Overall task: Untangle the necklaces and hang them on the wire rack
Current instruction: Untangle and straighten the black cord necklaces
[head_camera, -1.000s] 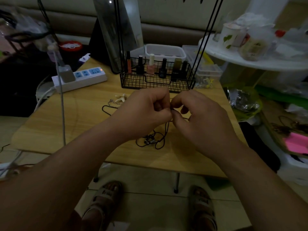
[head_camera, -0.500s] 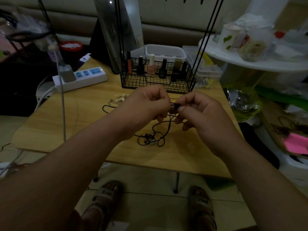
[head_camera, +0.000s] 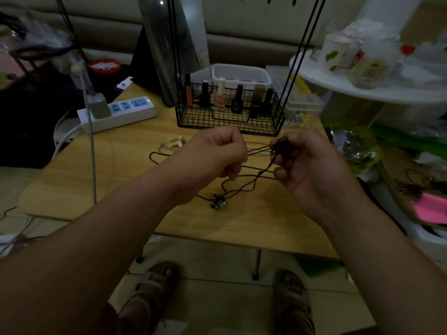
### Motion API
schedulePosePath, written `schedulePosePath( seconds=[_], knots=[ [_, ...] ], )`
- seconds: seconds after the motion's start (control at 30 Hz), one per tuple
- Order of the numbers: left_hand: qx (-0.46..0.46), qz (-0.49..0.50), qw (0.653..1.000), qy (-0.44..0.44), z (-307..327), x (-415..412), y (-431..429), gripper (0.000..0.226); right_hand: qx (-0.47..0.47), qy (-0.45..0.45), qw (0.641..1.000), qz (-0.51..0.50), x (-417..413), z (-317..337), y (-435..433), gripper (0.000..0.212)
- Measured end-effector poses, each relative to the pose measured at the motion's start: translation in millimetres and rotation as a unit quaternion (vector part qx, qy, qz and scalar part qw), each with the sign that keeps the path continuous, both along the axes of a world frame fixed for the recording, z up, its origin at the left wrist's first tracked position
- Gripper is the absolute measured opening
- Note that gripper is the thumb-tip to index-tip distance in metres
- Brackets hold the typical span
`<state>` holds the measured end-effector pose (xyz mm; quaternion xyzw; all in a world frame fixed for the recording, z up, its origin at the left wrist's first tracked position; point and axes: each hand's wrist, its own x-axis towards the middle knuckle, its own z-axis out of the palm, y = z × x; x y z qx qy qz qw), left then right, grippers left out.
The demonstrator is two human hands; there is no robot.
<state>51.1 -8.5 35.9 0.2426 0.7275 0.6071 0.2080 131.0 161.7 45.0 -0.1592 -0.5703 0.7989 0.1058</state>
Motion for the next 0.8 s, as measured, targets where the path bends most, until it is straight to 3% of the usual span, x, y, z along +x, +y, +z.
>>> schedulePosePath(
  seconds=[0.13, 0.27, 0.47, 0.63, 0.8],
  knots=[
    [0.009, 0.009, 1.0, -0.012, -0.3, -0.7, 0.2, 0.016, -0.115, -0.017, 0.992, 0.041, -0.5, 2.4, 0.9, 0.02],
    [0.018, 0.025, 0.999, -0.01, -2.0, -2.0, -0.9, 0.02, -0.104, -0.018, 0.994, 0.035, -2.3, 1.9, 1.6, 0.026],
    [0.12, 0.03, 0.98, -0.155, -2.7, 7.6, 11.7, 0.013, -0.108, 0.015, 0.993, 0.036, -4.9, 1.6, 0.2, 0.013],
    [0.135, 0.088, 0.974, -0.16, -3.6, 6.5, 13.5, 0.009, -0.04, 0.004, 0.999, 0.033, -5.2, -1.0, 6.4, 0.009],
    [0.101, 0.149, 0.977, -0.113, -0.4, 2.8, 13.2, 0.012, 0.096, -0.061, 0.981, 0.155, 2.2, 1.2, 10.8, 0.028]
  ],
)
